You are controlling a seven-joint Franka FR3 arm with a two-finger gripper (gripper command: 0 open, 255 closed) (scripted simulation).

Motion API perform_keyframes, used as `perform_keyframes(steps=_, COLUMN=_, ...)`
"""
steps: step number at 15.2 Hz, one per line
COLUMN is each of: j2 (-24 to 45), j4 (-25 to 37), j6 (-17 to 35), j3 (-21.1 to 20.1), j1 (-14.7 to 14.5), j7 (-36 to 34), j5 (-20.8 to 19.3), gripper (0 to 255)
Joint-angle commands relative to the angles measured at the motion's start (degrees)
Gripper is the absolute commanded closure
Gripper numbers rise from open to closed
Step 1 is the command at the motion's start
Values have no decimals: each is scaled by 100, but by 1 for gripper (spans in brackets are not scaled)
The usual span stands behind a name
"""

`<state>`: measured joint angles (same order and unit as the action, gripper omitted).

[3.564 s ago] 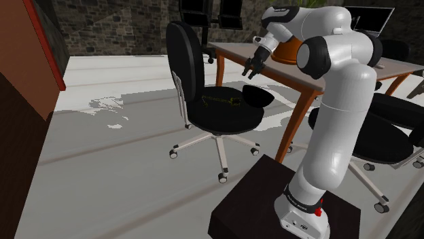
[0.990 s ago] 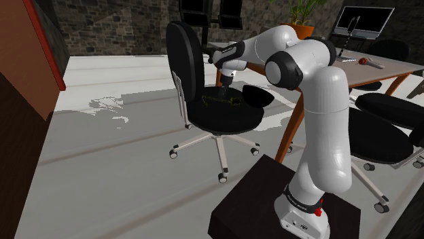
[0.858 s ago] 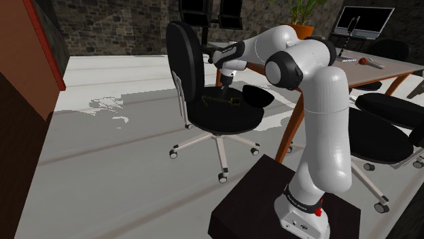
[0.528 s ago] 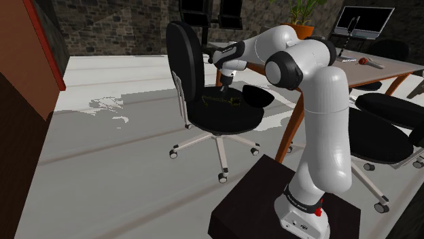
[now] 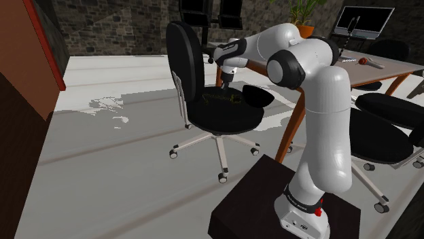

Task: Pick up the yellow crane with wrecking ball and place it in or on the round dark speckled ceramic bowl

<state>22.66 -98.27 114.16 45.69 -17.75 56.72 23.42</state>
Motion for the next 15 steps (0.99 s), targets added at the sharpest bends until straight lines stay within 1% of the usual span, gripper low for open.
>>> perform_keyframes(steps=1, j2=-32, j4=115, j6=-133, j3=20, j1=-6, j7=-50, j5=-44, gripper=255)
perform_keyframes(steps=15, j2=-252, j4=938, j6=-1083, j3=143, j1=18, j7=-293, j5=-293, gripper=255)
